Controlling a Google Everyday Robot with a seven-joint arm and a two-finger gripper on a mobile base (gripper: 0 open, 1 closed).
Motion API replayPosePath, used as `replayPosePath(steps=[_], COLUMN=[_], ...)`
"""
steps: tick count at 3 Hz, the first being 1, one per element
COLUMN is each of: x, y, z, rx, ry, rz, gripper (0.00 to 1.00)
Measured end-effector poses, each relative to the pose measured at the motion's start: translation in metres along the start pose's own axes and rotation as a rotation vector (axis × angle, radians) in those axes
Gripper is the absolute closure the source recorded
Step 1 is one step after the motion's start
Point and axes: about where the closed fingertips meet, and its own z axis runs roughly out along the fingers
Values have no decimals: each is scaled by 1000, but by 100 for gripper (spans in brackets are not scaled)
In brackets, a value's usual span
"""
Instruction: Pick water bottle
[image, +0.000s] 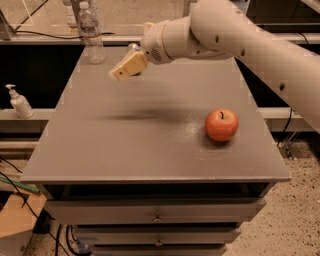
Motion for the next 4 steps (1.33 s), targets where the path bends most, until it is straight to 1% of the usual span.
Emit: replayPosePath(steps=[1,2,4], x=[-10,-12,-25], y=[-18,-17,-23], z=[27,33,78], rx=[-12,-16,0], ry=[-97,-97,-140], rz=[41,39,52], gripper=[0,0,0])
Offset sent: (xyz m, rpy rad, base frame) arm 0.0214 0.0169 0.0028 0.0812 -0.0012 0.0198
